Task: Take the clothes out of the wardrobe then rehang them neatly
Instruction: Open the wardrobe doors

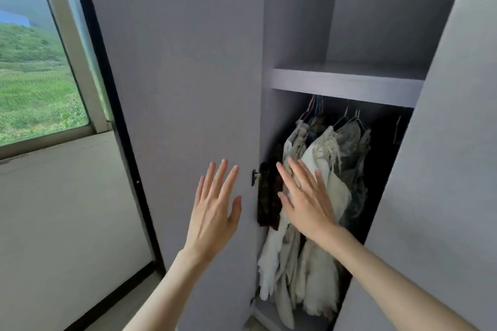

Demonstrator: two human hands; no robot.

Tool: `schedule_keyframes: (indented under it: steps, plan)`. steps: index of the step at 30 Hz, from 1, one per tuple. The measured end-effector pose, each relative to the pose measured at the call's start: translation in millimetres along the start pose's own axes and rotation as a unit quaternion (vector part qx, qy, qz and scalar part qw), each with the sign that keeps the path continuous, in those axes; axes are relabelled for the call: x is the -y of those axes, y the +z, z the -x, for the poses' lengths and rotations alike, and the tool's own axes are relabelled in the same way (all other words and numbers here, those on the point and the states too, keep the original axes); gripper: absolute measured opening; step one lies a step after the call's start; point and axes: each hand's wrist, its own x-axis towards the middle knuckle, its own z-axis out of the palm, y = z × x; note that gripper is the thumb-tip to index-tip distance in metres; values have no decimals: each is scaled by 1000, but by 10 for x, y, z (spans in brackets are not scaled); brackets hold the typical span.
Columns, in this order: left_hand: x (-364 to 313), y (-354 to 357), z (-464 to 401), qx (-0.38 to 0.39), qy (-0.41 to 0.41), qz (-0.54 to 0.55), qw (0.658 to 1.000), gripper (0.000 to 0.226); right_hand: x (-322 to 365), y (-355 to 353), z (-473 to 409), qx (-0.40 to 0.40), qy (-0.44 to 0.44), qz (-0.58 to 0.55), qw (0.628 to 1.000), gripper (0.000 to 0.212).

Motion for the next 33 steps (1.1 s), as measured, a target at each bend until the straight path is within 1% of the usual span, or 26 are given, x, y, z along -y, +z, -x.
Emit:
schedule_keyframes:
  steps: [3,5,8,10,13,16,17,20,23,28,33]
  plan:
    - [-409,321,-270,32,32,73,996,56,-597,-408,239,-30,53,71,996,56]
    - [-735,510,-469,48,50,128,989,59,-970,-705,390,-68,85,98,989,55]
    - [-1251,781,-846,60,106,183,975,60,-1437,-1119,589,-121,135,157,971,53]
    - [-1633,920,-1128,60,141,230,961,59,-1677,-1359,661,-130,147,212,957,53]
    - [-2171,1090,-1515,83,125,306,940,63,-1978,-1672,663,-126,155,281,939,56]
    - [-2566,1218,-1776,112,96,389,909,73,-2202,-1858,649,-133,172,304,927,59]
    - [-2647,1262,-1812,113,95,401,904,74,-2261,-1867,656,-130,169,315,925,60]
    - [-2682,1391,-1832,75,99,409,904,72,-2354,-1800,668,-115,157,345,918,74]
    - [-2605,1422,-1861,69,95,455,883,69,-2383,-1736,655,-125,161,361,910,82]
    - [-2609,1340,-1833,44,82,490,867,64,-2320,-1741,708,-129,160,364,908,69]
    - [-2506,1198,-1569,20,91,490,866,69,-1982,-1728,852,-147,191,294,925,68]
